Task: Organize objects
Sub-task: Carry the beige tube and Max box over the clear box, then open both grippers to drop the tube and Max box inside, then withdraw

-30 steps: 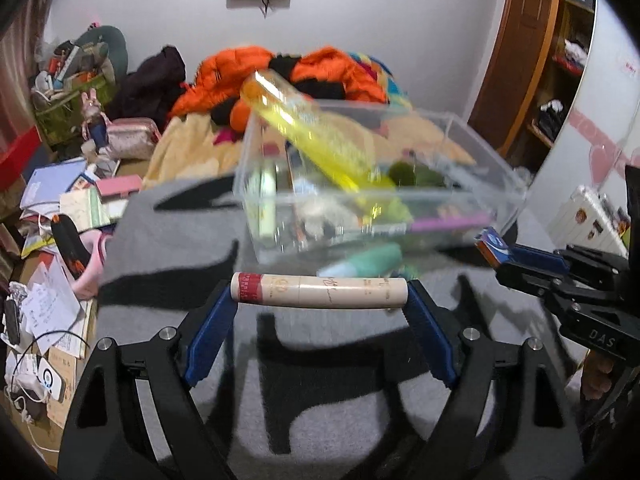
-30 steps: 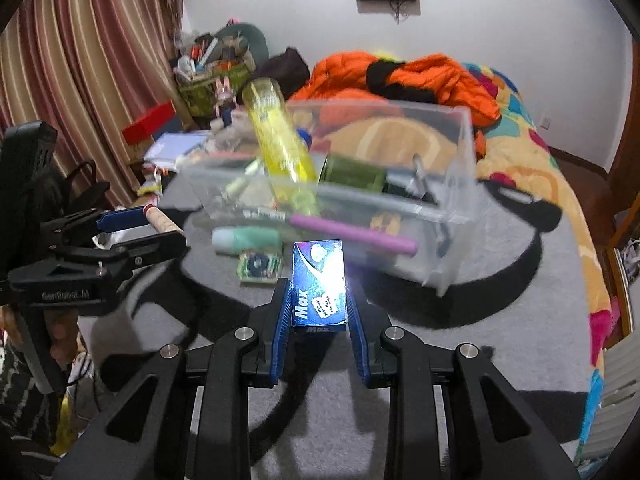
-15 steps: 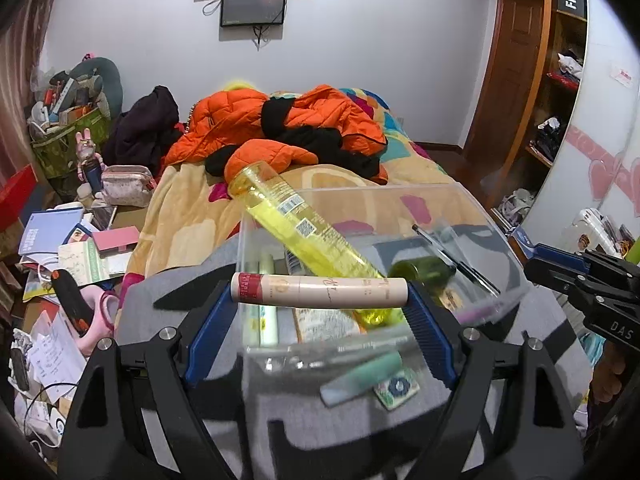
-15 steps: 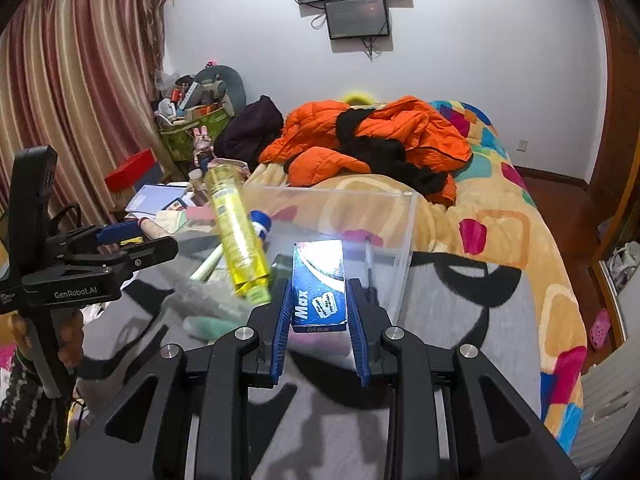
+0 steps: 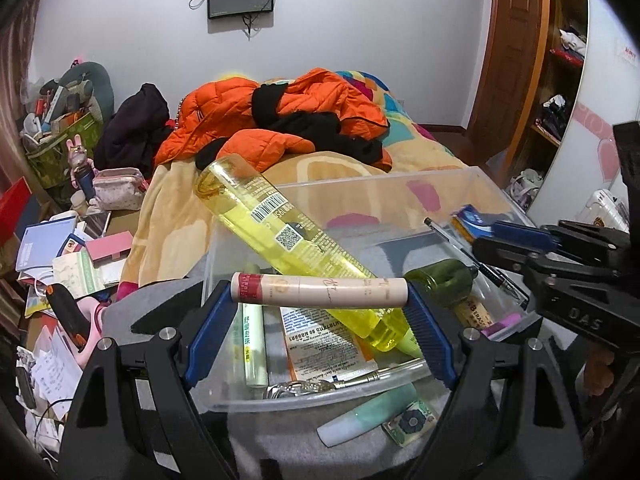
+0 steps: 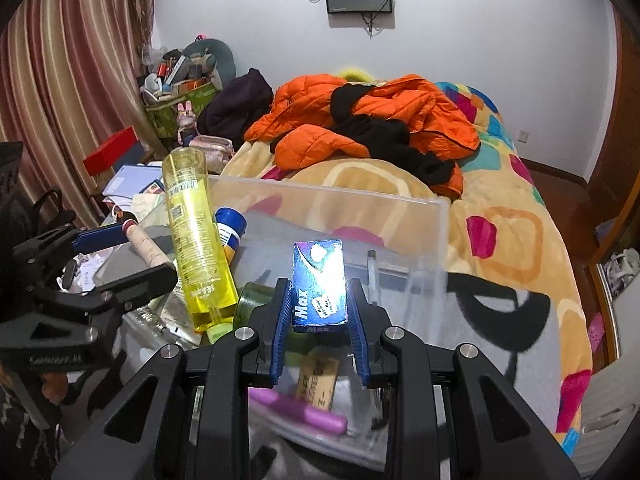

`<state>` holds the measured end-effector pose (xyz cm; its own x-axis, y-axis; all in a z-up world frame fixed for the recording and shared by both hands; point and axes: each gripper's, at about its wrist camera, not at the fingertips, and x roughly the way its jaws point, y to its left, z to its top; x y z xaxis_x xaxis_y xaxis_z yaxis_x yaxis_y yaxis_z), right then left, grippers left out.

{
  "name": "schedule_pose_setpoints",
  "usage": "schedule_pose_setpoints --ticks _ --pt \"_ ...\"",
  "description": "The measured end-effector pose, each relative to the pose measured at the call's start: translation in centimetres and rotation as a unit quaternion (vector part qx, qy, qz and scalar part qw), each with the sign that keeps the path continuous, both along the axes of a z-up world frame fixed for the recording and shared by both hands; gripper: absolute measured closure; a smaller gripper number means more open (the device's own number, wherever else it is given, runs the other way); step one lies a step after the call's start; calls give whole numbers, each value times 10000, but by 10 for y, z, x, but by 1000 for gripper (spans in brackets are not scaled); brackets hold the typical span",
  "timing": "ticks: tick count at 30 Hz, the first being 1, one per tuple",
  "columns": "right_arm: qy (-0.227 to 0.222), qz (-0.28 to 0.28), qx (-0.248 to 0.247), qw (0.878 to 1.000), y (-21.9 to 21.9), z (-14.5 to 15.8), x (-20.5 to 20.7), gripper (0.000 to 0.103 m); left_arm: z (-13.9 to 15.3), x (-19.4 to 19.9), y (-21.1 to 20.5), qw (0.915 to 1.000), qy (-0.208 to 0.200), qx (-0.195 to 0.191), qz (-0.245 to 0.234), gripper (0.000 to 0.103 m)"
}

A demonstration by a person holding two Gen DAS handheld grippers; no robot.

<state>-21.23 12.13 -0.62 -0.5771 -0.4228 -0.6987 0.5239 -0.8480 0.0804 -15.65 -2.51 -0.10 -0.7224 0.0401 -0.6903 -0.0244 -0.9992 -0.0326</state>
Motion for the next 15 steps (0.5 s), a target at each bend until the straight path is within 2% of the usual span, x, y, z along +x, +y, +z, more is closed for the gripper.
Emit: schedule_pose_setpoints --ticks 15 --pt "-29 193 199 9996 -17 -9 2 78 -15 -9 -4 9997 -231 -4 54 19"
